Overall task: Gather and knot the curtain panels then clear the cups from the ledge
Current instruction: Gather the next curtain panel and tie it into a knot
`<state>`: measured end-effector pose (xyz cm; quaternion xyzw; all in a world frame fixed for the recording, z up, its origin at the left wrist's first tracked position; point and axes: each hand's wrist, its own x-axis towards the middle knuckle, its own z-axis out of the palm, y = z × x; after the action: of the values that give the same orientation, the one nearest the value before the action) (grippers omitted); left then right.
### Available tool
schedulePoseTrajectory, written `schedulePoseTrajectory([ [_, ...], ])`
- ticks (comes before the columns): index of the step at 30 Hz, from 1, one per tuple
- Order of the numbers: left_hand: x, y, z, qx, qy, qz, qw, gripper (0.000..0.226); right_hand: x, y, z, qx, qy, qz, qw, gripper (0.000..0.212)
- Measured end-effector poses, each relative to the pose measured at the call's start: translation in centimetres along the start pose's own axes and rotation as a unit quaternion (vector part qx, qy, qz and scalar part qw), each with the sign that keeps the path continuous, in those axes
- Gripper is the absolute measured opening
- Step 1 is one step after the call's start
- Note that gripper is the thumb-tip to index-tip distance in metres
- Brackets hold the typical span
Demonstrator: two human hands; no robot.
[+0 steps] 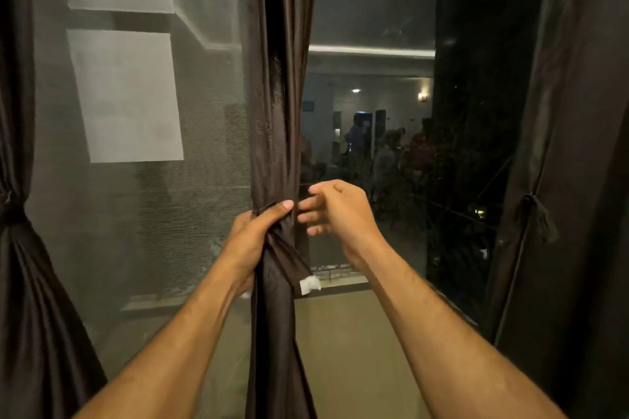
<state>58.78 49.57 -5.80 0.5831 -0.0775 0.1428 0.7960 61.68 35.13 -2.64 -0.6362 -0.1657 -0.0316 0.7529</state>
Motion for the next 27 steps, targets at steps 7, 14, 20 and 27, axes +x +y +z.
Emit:
schedulePoseTrajectory([
  [7,0.4,0.4,-0.6,0.018,-0.018,-0.023,0.999,0.026,-0.2,1.5,-1.3,-0.112,-0.109,0.028,0.987,0.021],
  [14,0.5,0.4,-0.6,0.143,0.013,0.029,0.989,0.027,-1.6,2.7,-0.8,-0.126,0.025,-0.070,0.989,0.016],
  [20,-0.3,0.3,-1.8,0.289,0.112,0.117,0.943,0.034,-4.0,4.9,0.2,-0.028,0.020,-0.050,0.998,0.009],
  [27,-3.7,-0.7,-1.4,-0.010,0.176,0.023,0.984,0.019,-4.7,7.4,1.8,-0.063,0.039,-0.134,0.988,0.017],
])
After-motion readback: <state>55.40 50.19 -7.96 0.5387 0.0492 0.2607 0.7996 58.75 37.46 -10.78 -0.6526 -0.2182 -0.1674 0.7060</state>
